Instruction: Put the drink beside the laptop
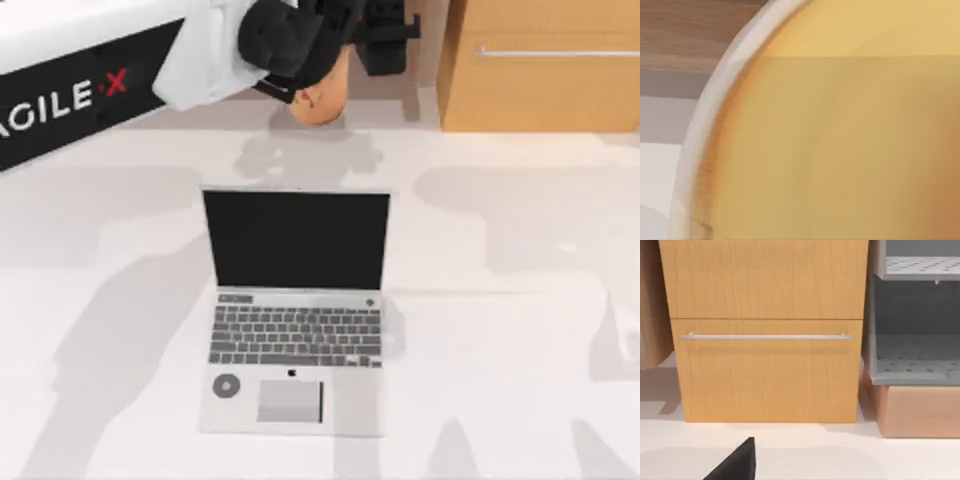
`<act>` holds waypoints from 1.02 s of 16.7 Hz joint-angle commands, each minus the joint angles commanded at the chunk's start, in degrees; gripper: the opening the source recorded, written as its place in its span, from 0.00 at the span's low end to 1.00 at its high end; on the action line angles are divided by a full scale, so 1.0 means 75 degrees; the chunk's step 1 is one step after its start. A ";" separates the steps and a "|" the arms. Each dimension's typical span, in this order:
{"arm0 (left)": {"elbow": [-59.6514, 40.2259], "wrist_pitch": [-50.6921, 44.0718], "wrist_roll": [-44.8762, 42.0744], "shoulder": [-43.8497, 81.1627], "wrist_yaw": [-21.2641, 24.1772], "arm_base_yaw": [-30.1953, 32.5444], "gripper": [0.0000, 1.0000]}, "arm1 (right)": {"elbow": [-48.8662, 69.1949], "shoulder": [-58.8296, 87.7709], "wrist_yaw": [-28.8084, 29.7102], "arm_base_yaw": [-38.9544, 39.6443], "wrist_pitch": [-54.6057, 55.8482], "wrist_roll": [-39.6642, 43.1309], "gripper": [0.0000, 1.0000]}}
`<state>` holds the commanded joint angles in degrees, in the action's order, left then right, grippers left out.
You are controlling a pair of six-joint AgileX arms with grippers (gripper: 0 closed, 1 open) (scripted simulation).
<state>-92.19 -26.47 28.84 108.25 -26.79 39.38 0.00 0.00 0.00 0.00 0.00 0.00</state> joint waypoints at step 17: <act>-0.0623 -0.2948 0.3883 0.1162 -0.1143 0.3865 0.00 | 0.0000 0.0000 0.0000 0.0000 0.0000 0.0000 1.00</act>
<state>-96.86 -48.58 57.96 116.96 -35.36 68.36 0.00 0.00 0.00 0.00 0.00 0.00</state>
